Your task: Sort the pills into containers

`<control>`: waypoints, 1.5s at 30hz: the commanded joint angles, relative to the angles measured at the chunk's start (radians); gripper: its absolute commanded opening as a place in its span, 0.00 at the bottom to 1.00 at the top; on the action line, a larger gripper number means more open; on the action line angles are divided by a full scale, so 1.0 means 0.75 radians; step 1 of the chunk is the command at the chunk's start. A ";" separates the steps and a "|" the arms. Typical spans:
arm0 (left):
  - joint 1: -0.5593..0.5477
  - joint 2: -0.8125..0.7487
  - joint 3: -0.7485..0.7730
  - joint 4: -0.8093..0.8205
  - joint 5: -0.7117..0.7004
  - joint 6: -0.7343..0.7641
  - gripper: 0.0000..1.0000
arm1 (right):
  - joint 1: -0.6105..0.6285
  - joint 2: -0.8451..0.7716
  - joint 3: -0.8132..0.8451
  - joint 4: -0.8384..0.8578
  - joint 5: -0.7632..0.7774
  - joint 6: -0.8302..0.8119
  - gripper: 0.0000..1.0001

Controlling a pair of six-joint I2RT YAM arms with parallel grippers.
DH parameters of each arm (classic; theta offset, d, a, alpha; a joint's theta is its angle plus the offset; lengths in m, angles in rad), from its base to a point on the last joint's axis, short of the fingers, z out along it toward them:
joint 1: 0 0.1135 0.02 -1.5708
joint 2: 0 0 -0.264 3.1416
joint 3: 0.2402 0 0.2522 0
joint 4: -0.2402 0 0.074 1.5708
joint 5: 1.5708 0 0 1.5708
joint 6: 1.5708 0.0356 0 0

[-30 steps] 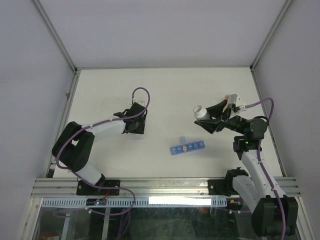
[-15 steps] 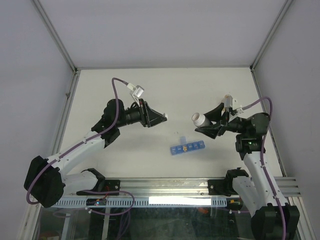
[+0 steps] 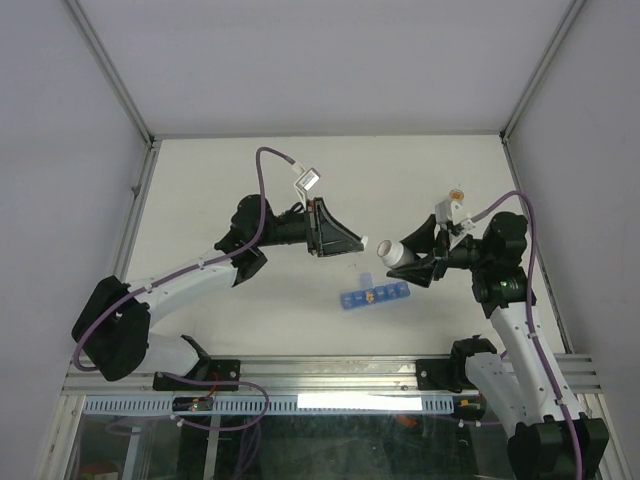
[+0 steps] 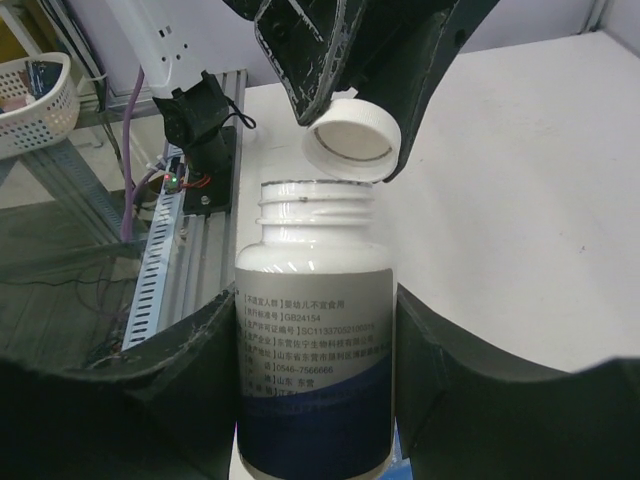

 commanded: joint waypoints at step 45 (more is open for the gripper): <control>-0.180 0.076 0.366 -0.695 -0.258 0.411 0.25 | 0.188 0.143 0.239 -0.522 0.439 -0.600 0.00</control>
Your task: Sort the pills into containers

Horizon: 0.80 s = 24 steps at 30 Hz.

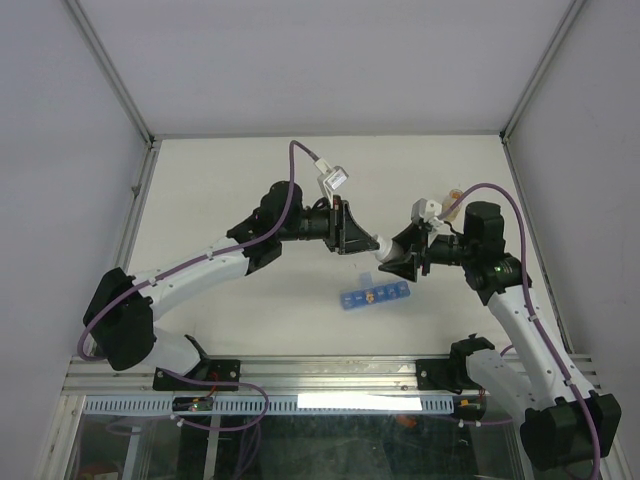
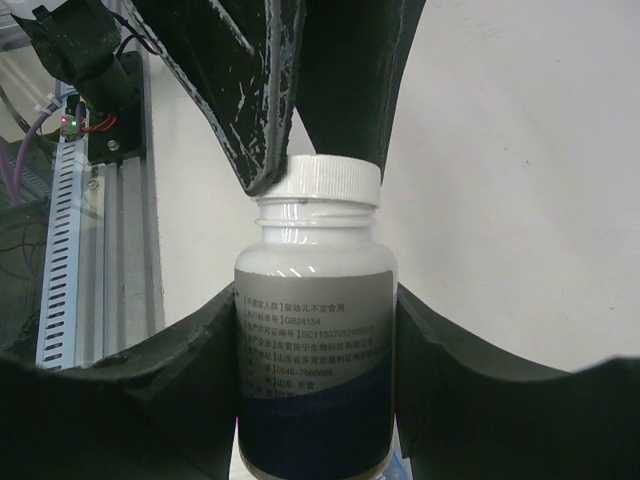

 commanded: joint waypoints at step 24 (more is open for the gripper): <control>-0.137 0.007 0.085 -0.254 0.519 1.253 0.23 | -0.023 -0.090 -0.005 0.284 -0.274 0.162 0.00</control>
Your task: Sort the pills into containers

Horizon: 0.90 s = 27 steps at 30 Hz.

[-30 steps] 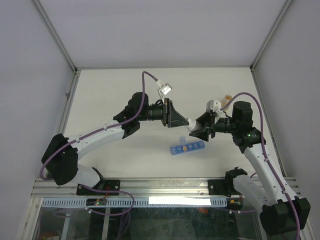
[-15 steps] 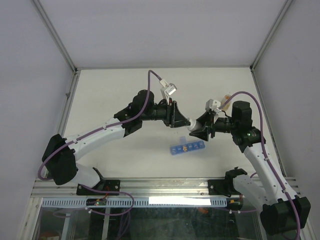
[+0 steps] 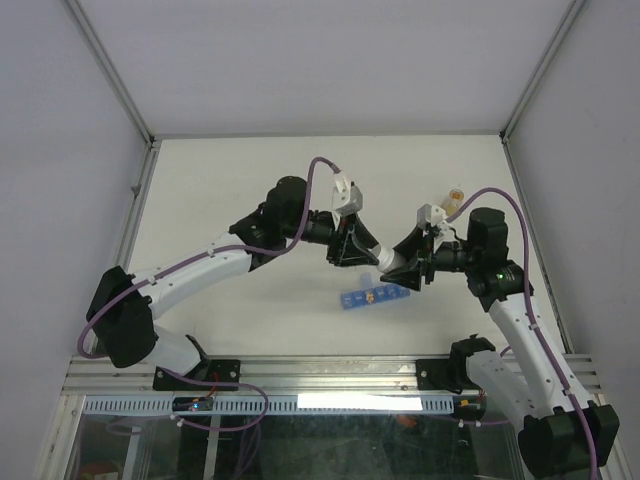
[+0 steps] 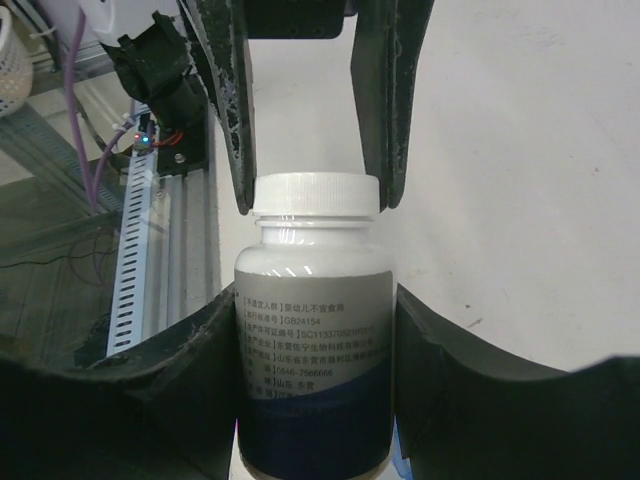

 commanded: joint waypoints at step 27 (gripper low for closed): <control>-0.012 -0.583 -0.601 0.623 -0.598 -0.341 0.99 | -0.001 0.001 0.053 0.207 -0.173 -0.050 0.00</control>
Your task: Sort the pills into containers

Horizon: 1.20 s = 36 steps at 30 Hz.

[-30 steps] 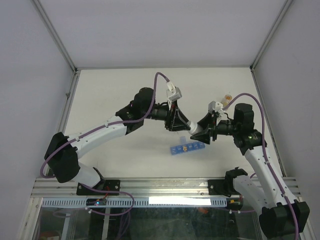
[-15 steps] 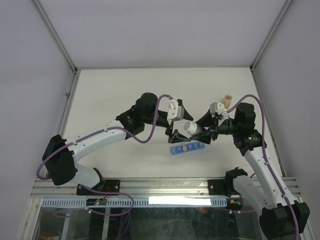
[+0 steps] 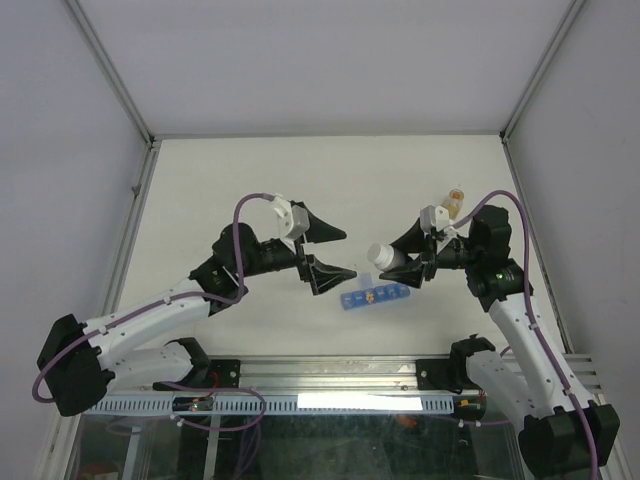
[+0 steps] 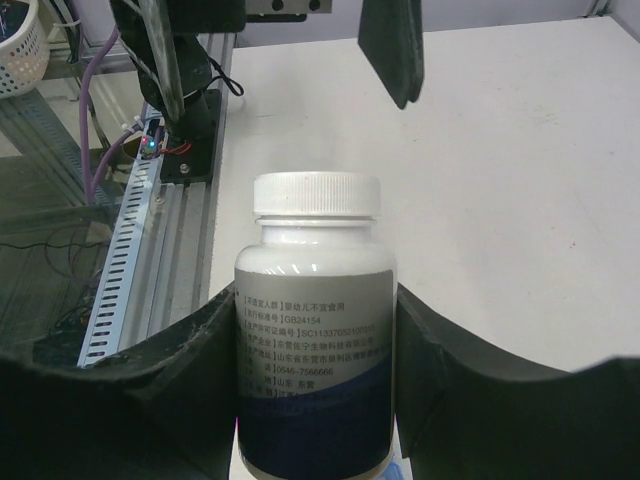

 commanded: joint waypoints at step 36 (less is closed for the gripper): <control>-0.338 0.184 0.392 -0.433 -0.750 -0.641 0.58 | -0.004 0.040 0.063 0.007 0.018 -0.049 0.00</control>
